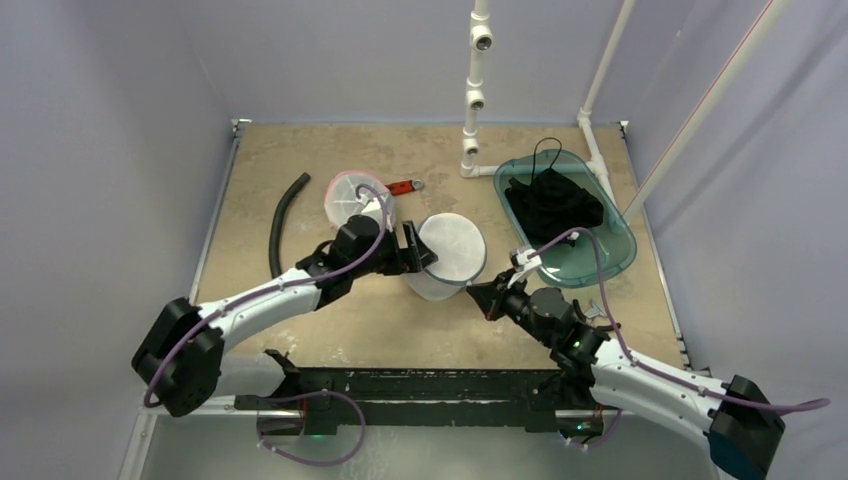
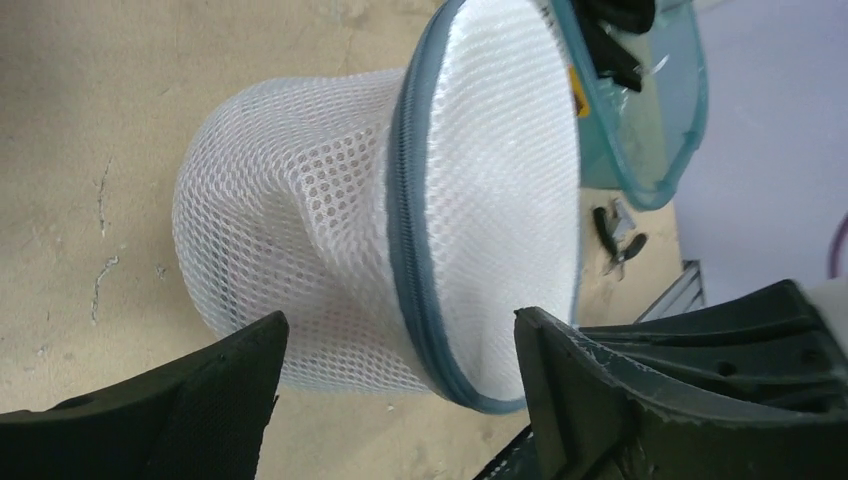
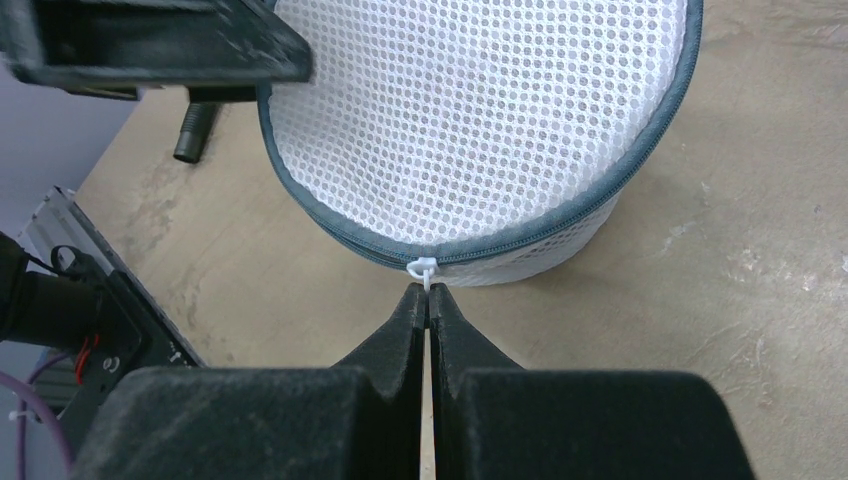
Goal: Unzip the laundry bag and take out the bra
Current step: Unzip the laundry bag at the center of the board.
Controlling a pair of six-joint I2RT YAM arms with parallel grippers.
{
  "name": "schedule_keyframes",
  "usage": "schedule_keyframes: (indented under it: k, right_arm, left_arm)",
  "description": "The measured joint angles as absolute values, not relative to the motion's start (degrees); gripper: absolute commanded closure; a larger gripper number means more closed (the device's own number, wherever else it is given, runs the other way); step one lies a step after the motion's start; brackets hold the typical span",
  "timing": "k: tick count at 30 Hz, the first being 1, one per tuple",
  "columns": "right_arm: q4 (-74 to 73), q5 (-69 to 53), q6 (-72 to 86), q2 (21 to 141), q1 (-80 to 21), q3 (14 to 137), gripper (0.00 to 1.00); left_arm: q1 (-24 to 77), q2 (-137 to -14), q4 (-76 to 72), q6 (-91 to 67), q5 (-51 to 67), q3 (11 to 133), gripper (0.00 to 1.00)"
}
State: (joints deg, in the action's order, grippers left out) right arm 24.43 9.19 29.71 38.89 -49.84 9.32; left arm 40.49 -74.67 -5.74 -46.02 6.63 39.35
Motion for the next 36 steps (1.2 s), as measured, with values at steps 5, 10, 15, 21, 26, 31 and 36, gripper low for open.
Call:
schedule_keyframes:
  k: [5,10,15,21,26,31,36]
  right_arm:
    - [25.1,9.2,29.3,39.8,-49.8,9.3,1.0]
    - [26.1,9.4,28.8,40.9,-49.8,9.3,1.0]
    - [26.2,9.4,28.2,42.2,-49.8,9.5,1.0]
    - [26.2,9.4,27.4,42.7,-49.8,10.6,1.0]
    - [26.2,9.4,27.0,42.7,-49.8,10.7,1.0]
    - [26.3,8.2,26.7,42.8,-49.8,10.7,1.0]
    - [27.2,4.8,25.8,42.7,-49.8,10.7,1.0]
  left_arm:
    - [41.5,-64.9,0.0,-52.8,0.8,39.4,0.18]
    - [50.2,-55.3,5.1,-65.5,-9.3,39.2,0.23]
    - [59.3,-59.2,5.4,-77.2,-15.7,39.0,0.27]
    - [63.3,-68.5,3.8,-85.7,-20.3,38.9,0.33]
    - [63.3,-71.3,1.6,-89.0,-23.8,39.5,0.41]
    - [63.3,-75.5,-0.1,-90.8,-25.0,41.0,0.6]
    - [63.0,-77.1,-0.2,-92.0,-26.3,41.0,0.84]
